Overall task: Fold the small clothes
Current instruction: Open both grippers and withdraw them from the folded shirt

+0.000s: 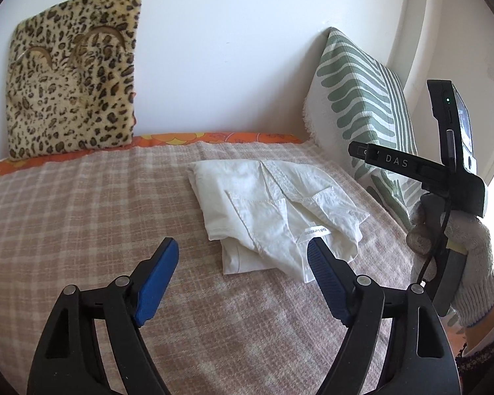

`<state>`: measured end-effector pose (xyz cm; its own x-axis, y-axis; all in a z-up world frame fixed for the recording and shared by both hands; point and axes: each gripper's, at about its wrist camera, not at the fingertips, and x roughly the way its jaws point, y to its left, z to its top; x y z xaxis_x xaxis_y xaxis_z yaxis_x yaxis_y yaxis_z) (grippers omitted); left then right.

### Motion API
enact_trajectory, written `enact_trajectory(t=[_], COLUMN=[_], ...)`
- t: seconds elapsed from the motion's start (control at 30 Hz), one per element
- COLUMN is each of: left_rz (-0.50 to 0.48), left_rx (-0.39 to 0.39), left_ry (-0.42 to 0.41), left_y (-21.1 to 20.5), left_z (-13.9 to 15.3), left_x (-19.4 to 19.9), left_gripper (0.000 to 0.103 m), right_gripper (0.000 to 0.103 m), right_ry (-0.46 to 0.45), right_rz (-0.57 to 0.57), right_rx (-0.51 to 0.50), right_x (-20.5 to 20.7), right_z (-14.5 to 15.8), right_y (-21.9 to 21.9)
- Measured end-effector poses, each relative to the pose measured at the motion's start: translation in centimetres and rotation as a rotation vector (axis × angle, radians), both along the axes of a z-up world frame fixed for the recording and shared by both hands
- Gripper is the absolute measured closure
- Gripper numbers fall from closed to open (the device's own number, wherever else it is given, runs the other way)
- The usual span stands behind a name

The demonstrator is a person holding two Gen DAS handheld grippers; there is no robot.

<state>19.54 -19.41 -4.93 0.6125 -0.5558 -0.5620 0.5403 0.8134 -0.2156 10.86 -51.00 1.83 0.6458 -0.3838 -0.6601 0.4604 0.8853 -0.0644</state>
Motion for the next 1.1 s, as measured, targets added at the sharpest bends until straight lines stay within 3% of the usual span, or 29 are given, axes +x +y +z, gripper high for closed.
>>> enact_trajectory(t=[0.3, 0.47, 0.63, 0.93, 1.1], left_rz=[0.045, 0.058, 0.079, 0.095, 0.092], left_rx=[0.115, 0.087, 0.102, 0.167, 0.156], left_ry=[-0.043, -0.043, -0.044, -0.05, -0.05], left_y=[0.9, 2.0, 2.3, 2.5, 3.0], left_z=[0.7, 1.1, 1.1, 0.6, 0.5], left_x=[-1.2, -1.6, -1.6, -1.8, -2.1], left_gripper=[0.02, 0.007, 0.001, 0.001, 0.001], right_gripper=[0.002, 0.001, 0.0, 0.0, 0.0], right_ry=[-0.053, -0.058, -0.062, -0.052, -0.054], right_rz=[-0.068, -0.074, -0.076, -0.083, -0.083], right_rx=[-0.013, -0.011, -0.012, -0.009, -0.007], right_x=[-3.3, -4.0, -4.0, -4.1, -4.1], right_z=[0.4, -0.1, -0.3, -0.7, -0.6], right_y=[1.8, 2.5, 2.9, 3.4, 3.5])
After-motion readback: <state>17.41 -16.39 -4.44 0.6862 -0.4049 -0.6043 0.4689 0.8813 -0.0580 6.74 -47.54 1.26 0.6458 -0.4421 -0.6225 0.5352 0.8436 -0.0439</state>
